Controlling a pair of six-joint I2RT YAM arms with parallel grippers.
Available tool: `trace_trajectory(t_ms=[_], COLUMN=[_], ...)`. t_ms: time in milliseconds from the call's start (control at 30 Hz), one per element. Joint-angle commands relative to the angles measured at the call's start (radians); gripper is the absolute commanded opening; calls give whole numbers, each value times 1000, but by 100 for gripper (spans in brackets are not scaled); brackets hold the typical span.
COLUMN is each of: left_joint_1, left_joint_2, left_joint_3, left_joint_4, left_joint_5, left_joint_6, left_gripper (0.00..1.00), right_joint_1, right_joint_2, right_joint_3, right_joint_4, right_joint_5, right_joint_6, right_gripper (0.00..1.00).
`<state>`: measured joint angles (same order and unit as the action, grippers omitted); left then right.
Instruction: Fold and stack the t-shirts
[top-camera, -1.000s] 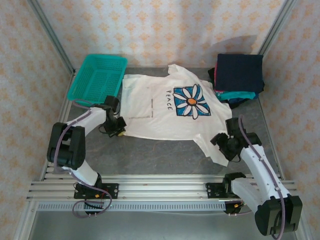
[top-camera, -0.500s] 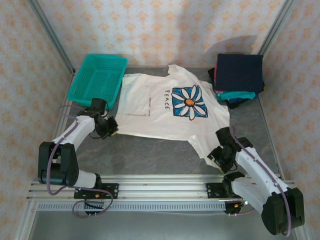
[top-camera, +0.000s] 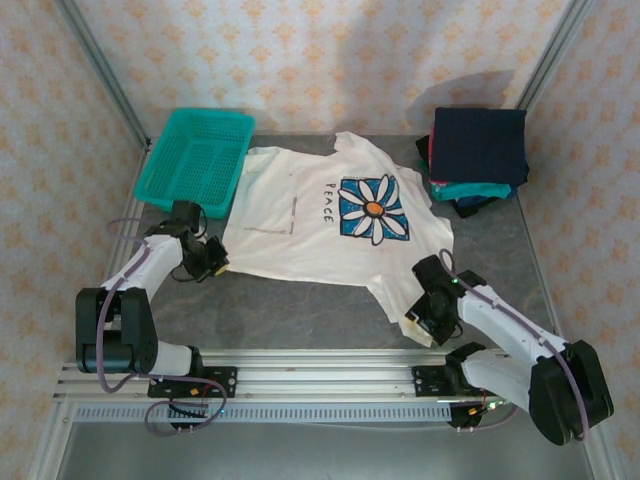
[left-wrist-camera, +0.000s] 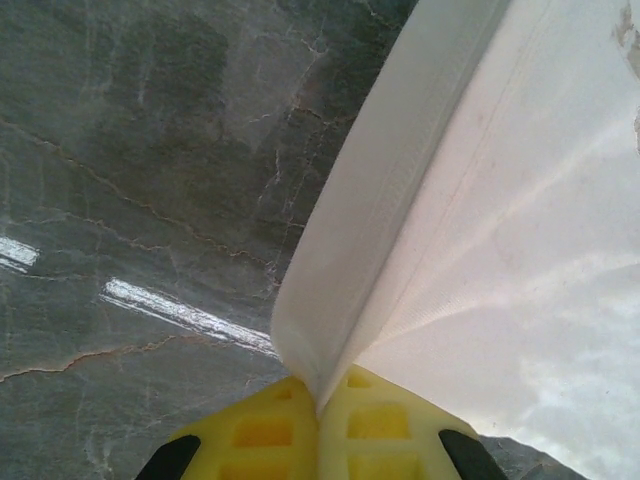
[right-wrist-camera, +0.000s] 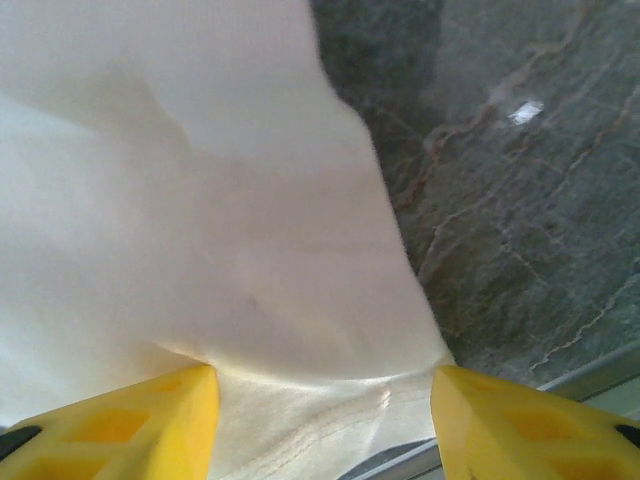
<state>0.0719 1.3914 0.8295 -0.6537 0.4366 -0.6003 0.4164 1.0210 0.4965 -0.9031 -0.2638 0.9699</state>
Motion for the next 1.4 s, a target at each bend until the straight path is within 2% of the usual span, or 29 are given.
trace_trajectory(t_ms=[0,300,433,467,500,533,733,1000,1167,1367], left_joint_1=[5,5,6,9,11,14,26,32,40,40], left_joint_2=[-10,0,0,-3,-11,-21,-98,-173,-211,-280], left_joint_3=[-8,10,16,16,17,18,47,92,142,133], left_joint_4=[-8,-15,-26,-30,-36,-45,-134,-252,-317,-362], left_joint_5=[5,14,13,13,14,16,-2,-7,-43,-57], left_joint_6=[24,31,40,42,44,48,102,137,168,156], left_gripper=[0,0,0,0,0,0,0,0,0,0], right_joint_1=[8,38,51,51,50,51,51,51,51,51], right_joint_2=[-33,7,57,61,56,37,-163,-311,-357,-353], right_joint_3=[-28,-23,-50,-55,-53,-53,54,290,406,458], right_joint_4=[-17,-11,71,81,71,63,-133,-438,-610,-653], right_joint_5=[60,66,53,57,71,78,174,241,281,273], right_joint_6=[61,87,108,121,137,147,144,125,123,87], right_gripper=[56,51,32,22,7,0,0,0,0,0])
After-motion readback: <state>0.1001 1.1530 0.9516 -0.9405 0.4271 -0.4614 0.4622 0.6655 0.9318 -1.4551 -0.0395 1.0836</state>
